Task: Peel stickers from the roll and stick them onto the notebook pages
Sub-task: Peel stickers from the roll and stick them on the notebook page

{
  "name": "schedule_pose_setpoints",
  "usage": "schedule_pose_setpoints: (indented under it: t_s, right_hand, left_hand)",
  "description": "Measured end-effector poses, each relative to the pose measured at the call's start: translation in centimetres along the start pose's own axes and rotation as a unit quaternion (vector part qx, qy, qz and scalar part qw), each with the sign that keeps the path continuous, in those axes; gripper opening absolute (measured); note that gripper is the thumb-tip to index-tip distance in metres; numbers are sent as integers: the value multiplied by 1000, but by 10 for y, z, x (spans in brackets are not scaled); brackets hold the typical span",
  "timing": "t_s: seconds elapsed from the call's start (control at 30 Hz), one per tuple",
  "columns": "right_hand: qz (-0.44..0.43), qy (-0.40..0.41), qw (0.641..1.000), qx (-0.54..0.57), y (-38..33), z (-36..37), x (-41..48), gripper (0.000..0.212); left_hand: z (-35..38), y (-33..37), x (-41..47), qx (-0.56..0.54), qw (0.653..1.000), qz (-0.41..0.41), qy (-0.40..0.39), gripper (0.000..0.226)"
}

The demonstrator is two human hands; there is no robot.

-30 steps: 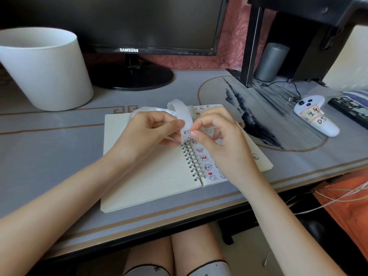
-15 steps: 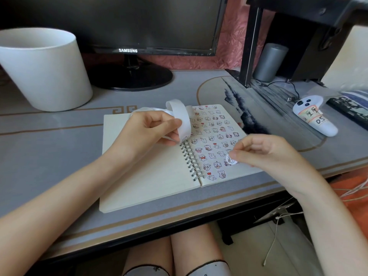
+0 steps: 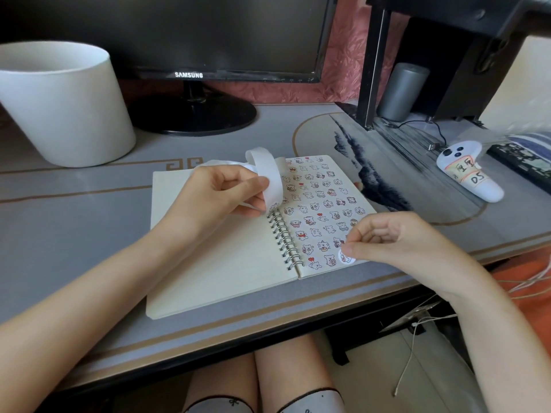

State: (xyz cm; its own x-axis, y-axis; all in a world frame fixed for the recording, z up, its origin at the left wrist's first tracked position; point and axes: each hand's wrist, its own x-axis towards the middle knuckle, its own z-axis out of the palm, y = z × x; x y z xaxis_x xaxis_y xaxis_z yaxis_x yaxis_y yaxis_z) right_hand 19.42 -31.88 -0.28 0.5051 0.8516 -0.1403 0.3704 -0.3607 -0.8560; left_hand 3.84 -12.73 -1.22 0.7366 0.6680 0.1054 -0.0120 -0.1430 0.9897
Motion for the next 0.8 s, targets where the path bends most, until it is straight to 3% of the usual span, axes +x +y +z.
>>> schedule_pose_setpoints:
  t_s: [0.8]
  right_hand:
    - [-24, 37, 999, -11, 8, 8, 1, 9]
  left_hand:
    - [0, 1, 0, 2, 1000, 0, 5, 19]
